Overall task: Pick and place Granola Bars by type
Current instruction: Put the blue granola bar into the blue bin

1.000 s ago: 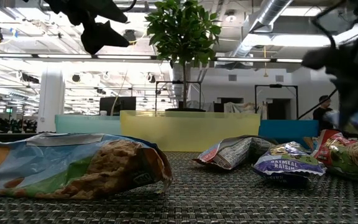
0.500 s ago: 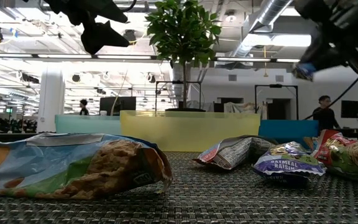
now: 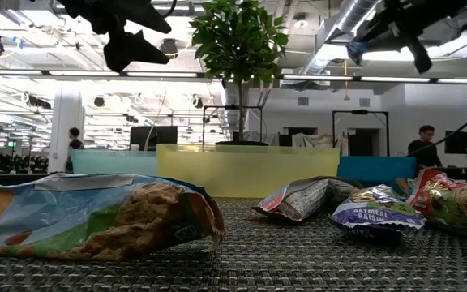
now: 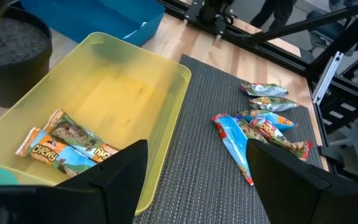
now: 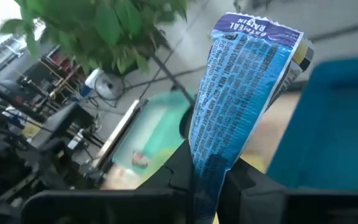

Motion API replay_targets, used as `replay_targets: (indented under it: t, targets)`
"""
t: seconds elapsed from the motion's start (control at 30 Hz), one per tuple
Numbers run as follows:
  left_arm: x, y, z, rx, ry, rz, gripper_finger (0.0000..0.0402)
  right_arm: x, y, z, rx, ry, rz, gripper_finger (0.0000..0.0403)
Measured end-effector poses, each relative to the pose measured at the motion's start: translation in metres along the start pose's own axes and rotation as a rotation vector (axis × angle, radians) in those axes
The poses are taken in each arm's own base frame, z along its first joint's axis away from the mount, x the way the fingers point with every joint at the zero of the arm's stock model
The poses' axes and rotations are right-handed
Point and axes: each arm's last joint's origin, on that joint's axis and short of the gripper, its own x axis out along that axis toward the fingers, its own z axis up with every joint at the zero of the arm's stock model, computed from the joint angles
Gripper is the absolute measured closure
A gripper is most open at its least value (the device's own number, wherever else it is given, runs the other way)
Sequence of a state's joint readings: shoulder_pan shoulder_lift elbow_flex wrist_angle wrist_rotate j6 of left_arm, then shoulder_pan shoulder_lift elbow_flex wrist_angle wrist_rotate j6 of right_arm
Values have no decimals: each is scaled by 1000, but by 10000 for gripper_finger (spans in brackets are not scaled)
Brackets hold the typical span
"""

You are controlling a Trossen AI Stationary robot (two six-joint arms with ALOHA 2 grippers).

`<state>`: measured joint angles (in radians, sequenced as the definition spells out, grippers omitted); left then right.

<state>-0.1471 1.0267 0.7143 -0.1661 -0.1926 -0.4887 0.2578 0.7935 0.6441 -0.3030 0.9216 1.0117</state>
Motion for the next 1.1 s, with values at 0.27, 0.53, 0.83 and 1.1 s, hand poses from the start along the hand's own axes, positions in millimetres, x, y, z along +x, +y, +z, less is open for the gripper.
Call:
replay_targets:
  t: [0.27, 0.53, 0.83, 1.1]
  targets:
    - [0, 1, 0, -43, -12, 22, 136, 17, -9, 22, -167, 30, 30, 373]
    - [0, 1, 1, -91, -26, 45, 136, 38, -22, 35, -401, 99, 58, 372]
    - [0, 2, 1, -147, -41, 73, 136, 52, -27, 44, -752, 182, 46, 372]
    - [0, 3, 1, -189, -48, 82, 136, 66, -15, 61, -1111, 349, -23, 372]
